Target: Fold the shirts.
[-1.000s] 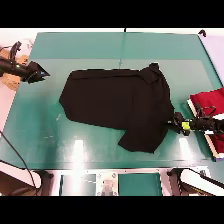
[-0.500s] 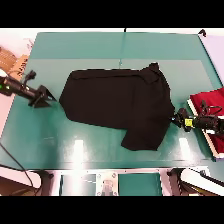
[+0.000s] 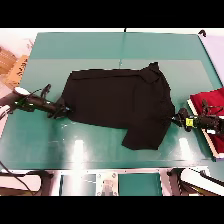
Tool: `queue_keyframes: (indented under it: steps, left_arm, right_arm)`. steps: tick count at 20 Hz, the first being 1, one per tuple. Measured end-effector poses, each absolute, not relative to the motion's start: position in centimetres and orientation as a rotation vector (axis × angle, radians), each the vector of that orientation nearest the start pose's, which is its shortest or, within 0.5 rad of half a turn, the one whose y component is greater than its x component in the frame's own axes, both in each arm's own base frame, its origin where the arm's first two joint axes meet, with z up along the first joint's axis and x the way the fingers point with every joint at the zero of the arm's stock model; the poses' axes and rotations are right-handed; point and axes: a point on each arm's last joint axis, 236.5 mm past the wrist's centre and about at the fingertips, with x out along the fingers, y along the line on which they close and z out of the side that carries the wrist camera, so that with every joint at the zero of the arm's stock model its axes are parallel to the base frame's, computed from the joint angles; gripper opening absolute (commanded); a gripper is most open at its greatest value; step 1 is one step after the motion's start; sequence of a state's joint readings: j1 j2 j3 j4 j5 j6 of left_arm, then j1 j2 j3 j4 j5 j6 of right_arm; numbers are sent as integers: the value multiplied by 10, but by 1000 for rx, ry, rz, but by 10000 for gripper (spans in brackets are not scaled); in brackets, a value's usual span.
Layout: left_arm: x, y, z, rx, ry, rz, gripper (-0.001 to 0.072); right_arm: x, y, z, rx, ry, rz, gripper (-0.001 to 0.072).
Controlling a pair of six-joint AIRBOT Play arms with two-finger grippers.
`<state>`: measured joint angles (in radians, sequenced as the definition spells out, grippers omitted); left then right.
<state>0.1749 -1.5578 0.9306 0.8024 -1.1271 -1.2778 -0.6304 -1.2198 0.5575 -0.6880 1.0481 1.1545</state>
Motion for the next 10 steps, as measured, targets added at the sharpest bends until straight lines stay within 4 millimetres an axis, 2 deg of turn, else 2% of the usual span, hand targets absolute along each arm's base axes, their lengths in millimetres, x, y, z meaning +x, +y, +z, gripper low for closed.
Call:
queue_keyframes:
  steps: [1,3,4,5,6,9,10]
  left_arm:
    - [347,-94,-108,-737,1503,-310,193]
    - [344,-102,-111,-716,1510,-317,195]
    - [340,-105,-112,-715,1522,-326,161]
    - [336,-107,-111,-711,1540,-337,55]
    - [329,-108,-112,-699,1567,-348,24]
    - [316,-108,-107,-661,1602,-374,26]
    - [317,-106,-101,-641,1587,-376,26]
  right_arm:
    - [296,-20,-84,1055,1179,11,14]
    - [297,-19,-84,1051,1179,14,14]
    - [297,-19,-84,1051,1180,14,14]
    - [297,-19,-84,1050,1180,15,14]
    - [297,-19,-83,1049,1179,15,14]
    - [298,-18,-78,1045,1174,30,13]
    - [301,-17,-70,1046,1158,44,13]
